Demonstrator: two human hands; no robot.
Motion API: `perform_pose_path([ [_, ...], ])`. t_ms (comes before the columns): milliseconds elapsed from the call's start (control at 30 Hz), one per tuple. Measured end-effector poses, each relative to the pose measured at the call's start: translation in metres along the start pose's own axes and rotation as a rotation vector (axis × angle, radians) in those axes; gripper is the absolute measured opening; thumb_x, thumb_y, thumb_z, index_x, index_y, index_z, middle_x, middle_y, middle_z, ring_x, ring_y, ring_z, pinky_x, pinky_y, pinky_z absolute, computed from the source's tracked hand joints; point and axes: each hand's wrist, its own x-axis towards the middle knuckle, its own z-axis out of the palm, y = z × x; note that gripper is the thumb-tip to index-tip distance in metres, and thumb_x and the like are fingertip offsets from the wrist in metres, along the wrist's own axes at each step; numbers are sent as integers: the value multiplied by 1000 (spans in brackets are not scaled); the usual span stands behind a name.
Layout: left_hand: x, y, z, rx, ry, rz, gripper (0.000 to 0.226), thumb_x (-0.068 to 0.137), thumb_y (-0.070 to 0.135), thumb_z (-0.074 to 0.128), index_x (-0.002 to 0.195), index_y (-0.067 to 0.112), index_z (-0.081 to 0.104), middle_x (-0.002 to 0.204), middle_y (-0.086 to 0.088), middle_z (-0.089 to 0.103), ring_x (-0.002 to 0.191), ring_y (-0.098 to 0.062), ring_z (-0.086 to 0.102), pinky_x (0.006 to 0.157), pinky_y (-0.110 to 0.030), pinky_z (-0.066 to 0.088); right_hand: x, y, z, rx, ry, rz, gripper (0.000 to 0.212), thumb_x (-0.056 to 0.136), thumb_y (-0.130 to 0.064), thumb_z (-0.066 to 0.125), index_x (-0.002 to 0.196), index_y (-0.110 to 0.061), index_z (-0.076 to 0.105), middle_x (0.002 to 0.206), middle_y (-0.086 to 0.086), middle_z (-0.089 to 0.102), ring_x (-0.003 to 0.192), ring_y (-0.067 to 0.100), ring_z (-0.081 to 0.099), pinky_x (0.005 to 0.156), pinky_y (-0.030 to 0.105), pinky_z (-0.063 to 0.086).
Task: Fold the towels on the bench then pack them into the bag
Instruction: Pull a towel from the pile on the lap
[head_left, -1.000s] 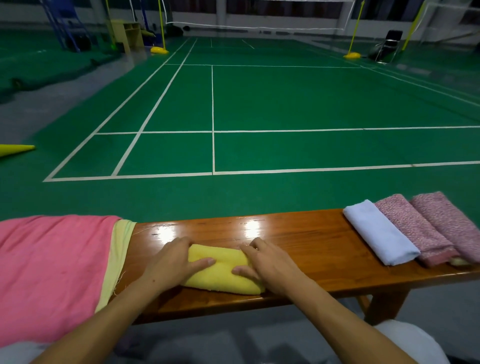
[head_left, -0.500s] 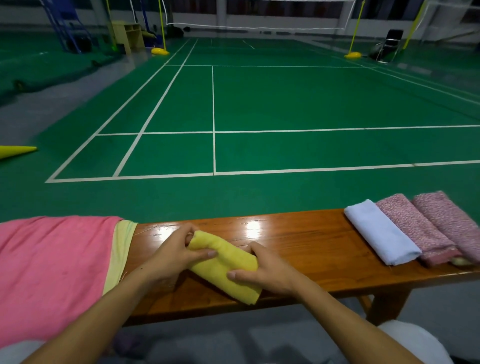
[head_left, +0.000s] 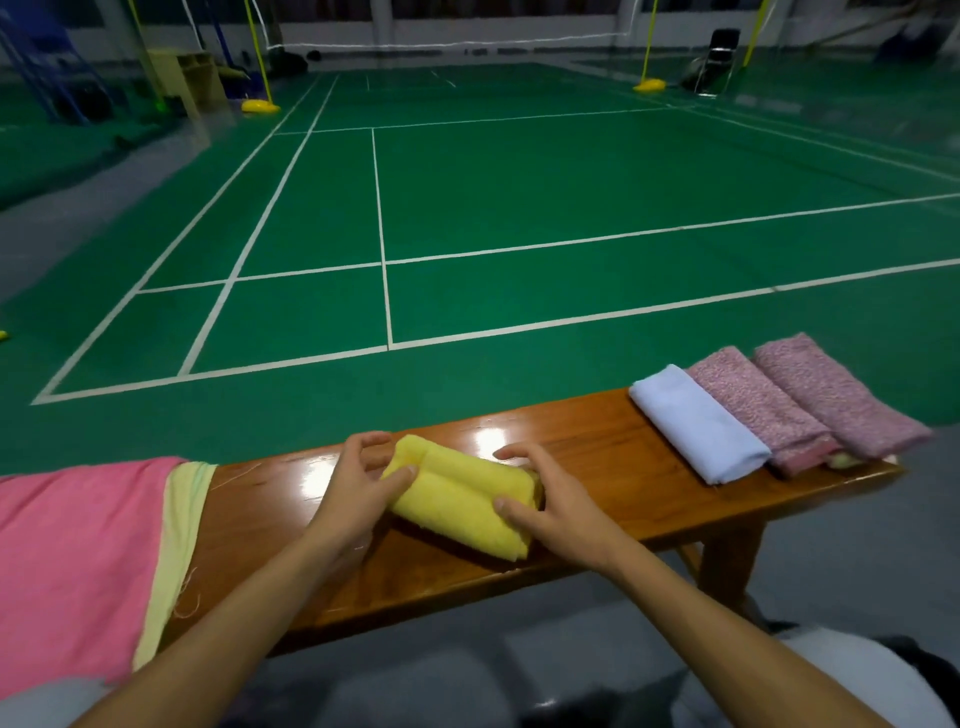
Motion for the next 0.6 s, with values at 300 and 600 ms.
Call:
perform_pose_path([
  [300,57,41,139,154,-108,224,30,95,13,70,113,35,61,125,-2,60,116,-25,61,81,-53,62,-20,43,-71,91,449,97,34,86,-36,76,117,-36,64,119,-16,66,108,-2,59,86,26,46],
  [600,121,93,307,285,-238,492,25,95,9,67,98,34,65,125,-7,66,123,-18,57,99,-33,46,-34,64,-163,-93,860,215,34,93,-28,72,125,-35,66,126,5,43,98,1,45,81,5,35],
])
